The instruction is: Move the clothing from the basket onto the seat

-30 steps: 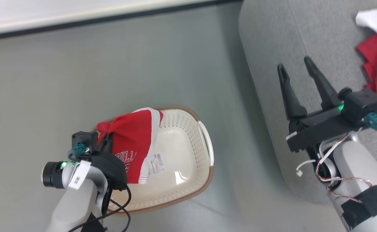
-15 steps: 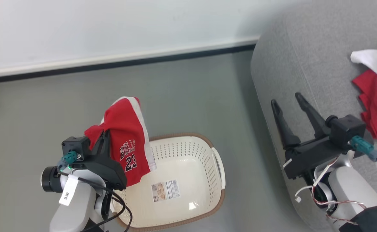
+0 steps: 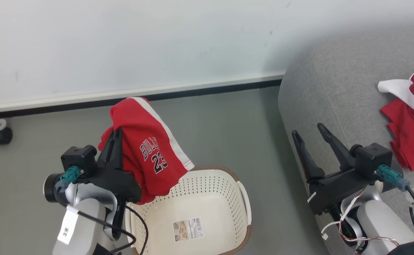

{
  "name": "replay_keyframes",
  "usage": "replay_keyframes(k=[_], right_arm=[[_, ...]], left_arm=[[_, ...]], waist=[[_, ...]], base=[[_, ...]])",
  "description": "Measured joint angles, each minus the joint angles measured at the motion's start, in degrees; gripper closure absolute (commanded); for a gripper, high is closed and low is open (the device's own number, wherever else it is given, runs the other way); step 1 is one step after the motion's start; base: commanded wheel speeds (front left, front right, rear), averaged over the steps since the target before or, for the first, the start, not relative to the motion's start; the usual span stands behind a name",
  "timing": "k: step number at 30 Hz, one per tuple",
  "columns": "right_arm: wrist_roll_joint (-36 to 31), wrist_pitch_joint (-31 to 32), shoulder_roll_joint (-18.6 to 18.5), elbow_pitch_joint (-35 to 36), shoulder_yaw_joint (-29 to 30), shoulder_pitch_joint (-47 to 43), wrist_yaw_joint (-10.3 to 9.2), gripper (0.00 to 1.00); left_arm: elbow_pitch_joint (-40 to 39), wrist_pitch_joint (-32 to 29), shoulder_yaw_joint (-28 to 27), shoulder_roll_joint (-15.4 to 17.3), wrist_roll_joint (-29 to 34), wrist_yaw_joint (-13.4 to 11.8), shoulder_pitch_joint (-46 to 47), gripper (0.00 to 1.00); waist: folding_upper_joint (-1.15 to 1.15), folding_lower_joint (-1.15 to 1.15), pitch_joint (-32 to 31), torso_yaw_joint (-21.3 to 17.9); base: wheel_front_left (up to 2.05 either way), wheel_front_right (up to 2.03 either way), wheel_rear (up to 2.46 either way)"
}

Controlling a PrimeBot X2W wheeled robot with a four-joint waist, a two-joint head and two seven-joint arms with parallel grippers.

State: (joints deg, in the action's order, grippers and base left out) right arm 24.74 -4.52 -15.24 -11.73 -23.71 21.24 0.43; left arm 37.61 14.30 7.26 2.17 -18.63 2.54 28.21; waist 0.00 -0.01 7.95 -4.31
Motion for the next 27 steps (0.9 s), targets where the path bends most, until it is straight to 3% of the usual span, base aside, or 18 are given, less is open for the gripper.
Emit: replay_keyframes(k=[27], right_arm=[[0.6, 3.5, 0.1, 4.4, -1.8, -6.5, -1.0, 0.0]], left_arm=[[-22.3, -0.7, 7.1, 0.1, -1.7, 2.1, -11.5, 1.0]], waist=[[0.01, 0.01, -7.4, -0.8]], base=[[0.0, 0.0, 0.0]])
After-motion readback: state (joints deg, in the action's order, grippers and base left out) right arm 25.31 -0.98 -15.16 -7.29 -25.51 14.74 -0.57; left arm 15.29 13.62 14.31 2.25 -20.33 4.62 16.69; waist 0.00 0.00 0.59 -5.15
